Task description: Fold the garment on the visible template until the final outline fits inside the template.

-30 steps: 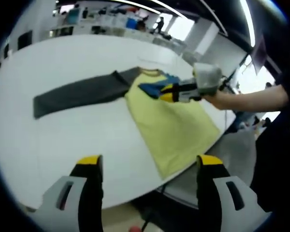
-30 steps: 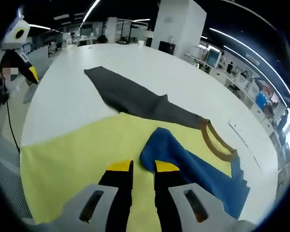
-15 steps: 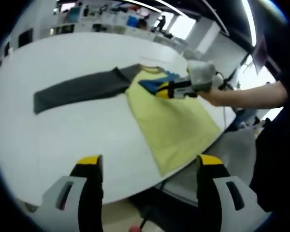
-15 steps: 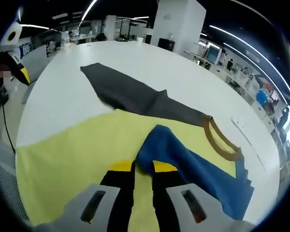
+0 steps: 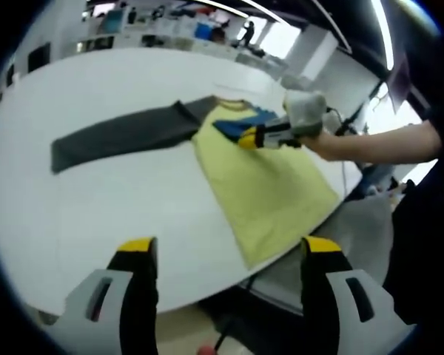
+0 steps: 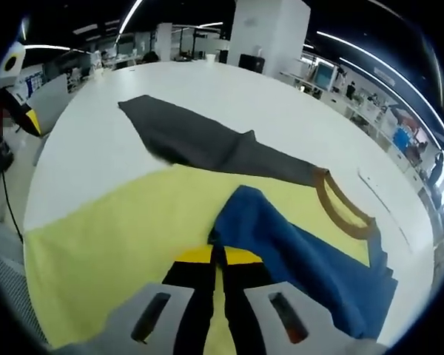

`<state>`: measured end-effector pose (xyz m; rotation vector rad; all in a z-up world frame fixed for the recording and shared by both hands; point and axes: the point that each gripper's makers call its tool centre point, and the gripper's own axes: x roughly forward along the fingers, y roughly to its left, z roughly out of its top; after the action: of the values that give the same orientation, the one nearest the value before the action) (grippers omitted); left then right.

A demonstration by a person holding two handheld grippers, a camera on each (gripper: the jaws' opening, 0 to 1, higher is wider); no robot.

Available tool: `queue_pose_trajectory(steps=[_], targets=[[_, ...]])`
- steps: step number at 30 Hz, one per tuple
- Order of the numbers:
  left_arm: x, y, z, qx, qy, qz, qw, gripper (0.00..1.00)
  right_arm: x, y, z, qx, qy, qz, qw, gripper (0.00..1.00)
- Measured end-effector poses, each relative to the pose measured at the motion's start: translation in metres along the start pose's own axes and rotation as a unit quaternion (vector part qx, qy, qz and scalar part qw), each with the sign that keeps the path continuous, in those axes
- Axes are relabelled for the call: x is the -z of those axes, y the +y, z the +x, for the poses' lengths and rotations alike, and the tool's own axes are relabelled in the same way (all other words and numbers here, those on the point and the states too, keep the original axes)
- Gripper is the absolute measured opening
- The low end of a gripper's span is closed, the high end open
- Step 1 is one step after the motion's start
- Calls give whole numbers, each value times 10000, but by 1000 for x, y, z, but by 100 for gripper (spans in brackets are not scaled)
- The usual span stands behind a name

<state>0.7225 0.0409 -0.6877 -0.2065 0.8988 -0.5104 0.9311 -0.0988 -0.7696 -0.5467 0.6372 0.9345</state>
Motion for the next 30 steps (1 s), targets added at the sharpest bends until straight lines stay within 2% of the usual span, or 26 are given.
queue_pose_trajectory(steps=[4, 19, 30], targets=[[-1, -1, 2, 18, -16, 14, 10000, 75, -5, 6, -2, -27, -50, 90, 9999, 4], [1, -2, -3, 26, -22, 43, 10000, 75, -5, 18, -1, -35, 24, 315, 9995, 4], [0, -2, -7, -6, -20, 69, 10000, 75, -3, 20, 4, -98, 90, 222, 9997, 4]])
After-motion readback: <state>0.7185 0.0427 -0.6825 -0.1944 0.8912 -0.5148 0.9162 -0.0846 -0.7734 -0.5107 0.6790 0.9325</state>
